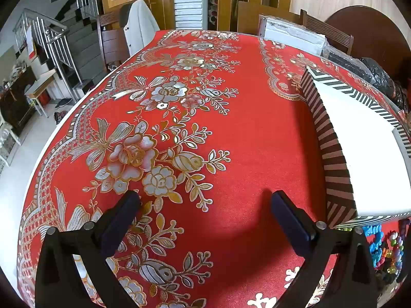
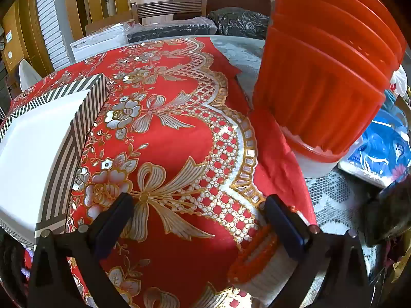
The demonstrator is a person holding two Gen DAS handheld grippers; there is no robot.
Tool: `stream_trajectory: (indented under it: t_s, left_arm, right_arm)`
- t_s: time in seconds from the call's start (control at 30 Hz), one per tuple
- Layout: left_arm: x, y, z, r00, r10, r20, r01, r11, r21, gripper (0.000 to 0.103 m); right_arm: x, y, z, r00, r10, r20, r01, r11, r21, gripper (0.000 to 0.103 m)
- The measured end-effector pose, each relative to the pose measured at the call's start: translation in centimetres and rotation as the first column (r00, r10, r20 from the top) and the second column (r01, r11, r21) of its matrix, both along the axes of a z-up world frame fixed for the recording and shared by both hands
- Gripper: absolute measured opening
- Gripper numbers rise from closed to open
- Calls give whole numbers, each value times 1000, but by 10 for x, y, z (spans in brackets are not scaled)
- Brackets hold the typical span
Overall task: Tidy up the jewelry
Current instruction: 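Move both tools toward the striped tray and the jewelry pile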
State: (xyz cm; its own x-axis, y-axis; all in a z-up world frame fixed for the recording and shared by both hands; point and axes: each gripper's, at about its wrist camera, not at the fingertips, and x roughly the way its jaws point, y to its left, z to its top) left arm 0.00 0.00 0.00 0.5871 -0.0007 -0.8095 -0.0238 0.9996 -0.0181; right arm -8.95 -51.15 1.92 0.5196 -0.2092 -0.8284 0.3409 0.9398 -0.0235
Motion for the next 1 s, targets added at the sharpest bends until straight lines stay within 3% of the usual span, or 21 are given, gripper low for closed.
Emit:
stream_trajectory:
  t_s: [0.4,0.5,0.57,0.63,0.8,1.0]
  left_arm:
    - [-6,-3,1,1000,-6,-3,6,1000,2,97]
    - [-15,-9,2,999,-31,6,31,1000,1,87]
    - [-23,-18,4,999,-51,4,51,999,3,74]
    - [-34,-28,11,998,-66,20,66,997,28,73]
    - [-61,-44,35,992,-87,92,82,995,59,73]
    - [-87,-55,62,989,-65,129,62,998,27,73]
  right_arm:
    - [0,0,0,1000,0,0,0,1000,0,103]
    - [-1,2,0,1000,7,-5,-7,1000,-3,103]
    - [-6,6,1,1000,-7,-12,7,1000,-4,103]
    - [-15,13,3,999,-33,-25,32,999,-22,102]
    - [-51,38,27,1000,-20,24,23,993,-113,101]
    - [-90,83,64,994,45,96,-39,998,-57,101]
